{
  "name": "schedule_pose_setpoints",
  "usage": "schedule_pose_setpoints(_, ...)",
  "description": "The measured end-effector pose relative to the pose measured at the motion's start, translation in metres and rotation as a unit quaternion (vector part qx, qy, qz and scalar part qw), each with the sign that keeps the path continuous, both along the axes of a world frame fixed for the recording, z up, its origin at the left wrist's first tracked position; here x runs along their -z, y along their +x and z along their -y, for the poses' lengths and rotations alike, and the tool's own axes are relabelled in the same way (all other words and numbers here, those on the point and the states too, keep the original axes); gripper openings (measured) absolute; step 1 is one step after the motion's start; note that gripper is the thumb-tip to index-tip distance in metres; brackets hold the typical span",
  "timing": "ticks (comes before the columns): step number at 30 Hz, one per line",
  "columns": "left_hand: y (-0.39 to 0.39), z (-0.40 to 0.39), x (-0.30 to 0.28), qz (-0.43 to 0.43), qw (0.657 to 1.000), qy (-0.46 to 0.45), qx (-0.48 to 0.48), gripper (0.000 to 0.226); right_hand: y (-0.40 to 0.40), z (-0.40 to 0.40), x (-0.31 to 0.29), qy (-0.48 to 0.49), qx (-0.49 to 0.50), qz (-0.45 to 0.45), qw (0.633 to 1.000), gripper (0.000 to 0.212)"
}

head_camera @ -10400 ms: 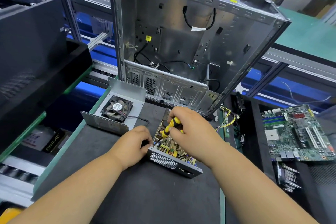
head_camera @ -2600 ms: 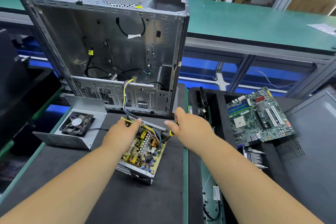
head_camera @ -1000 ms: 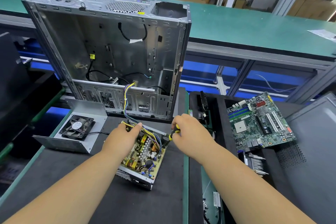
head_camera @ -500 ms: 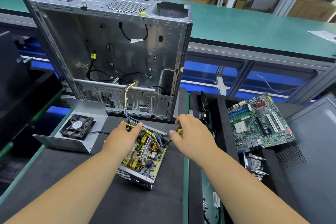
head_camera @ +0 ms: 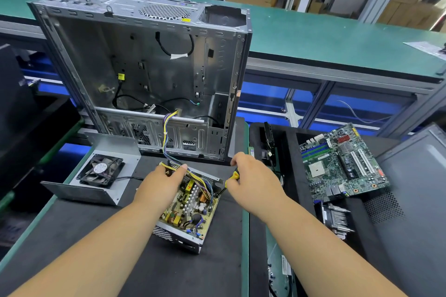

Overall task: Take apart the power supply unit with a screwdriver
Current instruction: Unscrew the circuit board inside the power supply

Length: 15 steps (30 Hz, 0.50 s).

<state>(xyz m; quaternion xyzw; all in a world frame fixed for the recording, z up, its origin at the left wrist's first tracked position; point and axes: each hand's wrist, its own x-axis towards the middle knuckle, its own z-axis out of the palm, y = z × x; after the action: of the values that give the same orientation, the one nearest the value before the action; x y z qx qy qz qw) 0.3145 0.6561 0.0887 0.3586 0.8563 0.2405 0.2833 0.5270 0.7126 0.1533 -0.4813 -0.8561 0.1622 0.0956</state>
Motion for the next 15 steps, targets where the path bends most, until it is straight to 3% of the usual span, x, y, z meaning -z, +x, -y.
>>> schedule_pose_setpoints(4, 0.002, 0.003, -0.001, -0.072, 0.997, 0.004, 0.008, 0.075, -0.001, -0.003, -0.001, 0.049, -0.006, 0.06, 0.997, 0.038)
schedule_pose_setpoints(10, 0.004, 0.008, -0.011, -0.168, 0.985, 0.026, 0.004, 0.058, 0.002, -0.003, -0.002, -0.013, -0.002, -0.053, 0.998, 0.018)
schedule_pose_setpoints(15, 0.003, 0.006, -0.022, -0.17, 0.983, 0.063, -0.006, 0.046, 0.005, -0.004, 0.002, -0.006, -0.009, -0.04, 0.999, 0.017)
